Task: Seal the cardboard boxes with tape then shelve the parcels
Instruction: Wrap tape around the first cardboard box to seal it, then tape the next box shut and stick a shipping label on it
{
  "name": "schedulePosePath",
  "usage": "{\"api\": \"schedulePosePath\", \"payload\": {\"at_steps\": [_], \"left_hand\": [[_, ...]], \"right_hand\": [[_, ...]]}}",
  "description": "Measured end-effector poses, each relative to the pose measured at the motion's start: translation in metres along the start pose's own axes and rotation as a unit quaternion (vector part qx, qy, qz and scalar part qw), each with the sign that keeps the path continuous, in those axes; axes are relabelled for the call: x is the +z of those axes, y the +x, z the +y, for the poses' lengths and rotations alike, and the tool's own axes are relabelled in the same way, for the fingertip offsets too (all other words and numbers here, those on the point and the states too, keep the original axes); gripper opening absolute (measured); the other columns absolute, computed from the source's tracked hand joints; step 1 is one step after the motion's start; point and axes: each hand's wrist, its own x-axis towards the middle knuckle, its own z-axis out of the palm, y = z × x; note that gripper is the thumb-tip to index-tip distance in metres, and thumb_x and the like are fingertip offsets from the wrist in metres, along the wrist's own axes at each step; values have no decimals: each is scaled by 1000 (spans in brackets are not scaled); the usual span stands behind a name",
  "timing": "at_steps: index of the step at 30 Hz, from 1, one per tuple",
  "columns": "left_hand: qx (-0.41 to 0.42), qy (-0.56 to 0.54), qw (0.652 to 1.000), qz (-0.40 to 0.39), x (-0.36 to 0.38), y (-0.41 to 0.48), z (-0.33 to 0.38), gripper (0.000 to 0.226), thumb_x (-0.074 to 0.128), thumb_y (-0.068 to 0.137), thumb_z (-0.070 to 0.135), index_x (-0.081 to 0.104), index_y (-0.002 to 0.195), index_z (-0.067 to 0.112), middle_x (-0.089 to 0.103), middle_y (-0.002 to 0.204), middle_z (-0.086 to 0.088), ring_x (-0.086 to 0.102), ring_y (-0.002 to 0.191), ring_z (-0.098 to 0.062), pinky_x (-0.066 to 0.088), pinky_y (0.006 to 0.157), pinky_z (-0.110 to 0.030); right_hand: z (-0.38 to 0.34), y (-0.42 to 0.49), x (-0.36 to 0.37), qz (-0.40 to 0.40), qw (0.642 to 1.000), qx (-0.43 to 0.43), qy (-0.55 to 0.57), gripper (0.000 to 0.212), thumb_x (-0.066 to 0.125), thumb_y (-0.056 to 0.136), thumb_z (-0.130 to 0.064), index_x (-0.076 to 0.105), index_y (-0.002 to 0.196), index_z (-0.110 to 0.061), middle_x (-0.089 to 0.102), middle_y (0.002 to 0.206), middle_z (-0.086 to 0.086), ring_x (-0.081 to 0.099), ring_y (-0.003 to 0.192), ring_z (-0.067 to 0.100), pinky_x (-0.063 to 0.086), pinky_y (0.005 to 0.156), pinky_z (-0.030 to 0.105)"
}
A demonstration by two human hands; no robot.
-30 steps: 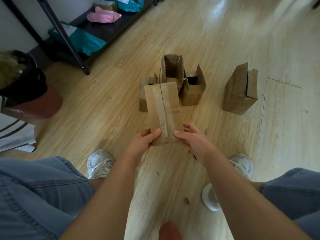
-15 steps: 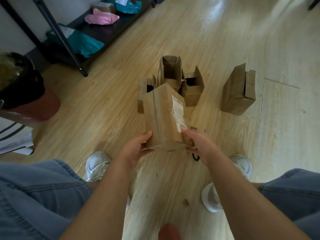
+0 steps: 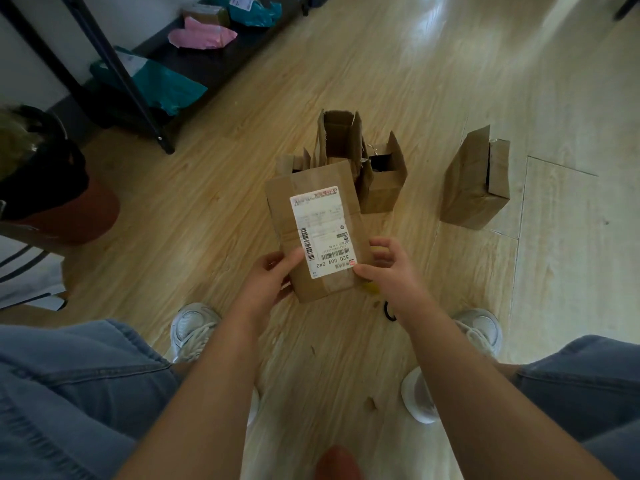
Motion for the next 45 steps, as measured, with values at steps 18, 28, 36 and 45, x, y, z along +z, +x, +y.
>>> {"api": "schedulePosePath", "payload": {"at_steps": [18, 28, 36, 45], "left_hand": [[-7, -28, 1000, -8, 10, 5, -5, 36, 62, 96, 31, 62, 125, 10, 73, 112, -3, 72, 99, -23, 59, 79, -34], [60, 116, 991, -15, 84, 19, -3, 43, 76, 85, 25, 53, 121, 19, 63, 118, 3, 62, 108, -15, 52, 96, -38], [68, 276, 952, -112, 169, 43, -10, 36, 64, 94, 29, 51, 126, 19, 57, 125, 7, 56, 113, -14, 46, 90, -30], [24, 371, 907, -199, 252, 83, -24, 46, 55, 99, 27, 46, 144, 20, 59, 133, 0, 59, 116, -21, 48, 102, -40]], "right_hand": [[-10, -6, -13, -30, 998, 2, 59, 63, 78, 85, -22, 49, 140, -37, 61, 127, -14, 58, 114, 9, 43, 80, 25], [-2, 5, -39, 131, 981, 39, 137, 50, 70, 84, -11, 50, 125, -31, 66, 117, 1, 65, 105, 21, 57, 88, 41], [29, 17, -98, 281, 937, 99, 183, 58, 68, 78, -24, 46, 131, -29, 64, 114, -5, 63, 105, 17, 52, 93, 39], [56, 52, -160, 374, 890, 163, 204, 53, 64, 85, -15, 46, 135, -20, 61, 104, -6, 56, 87, 8, 46, 70, 30]]}}
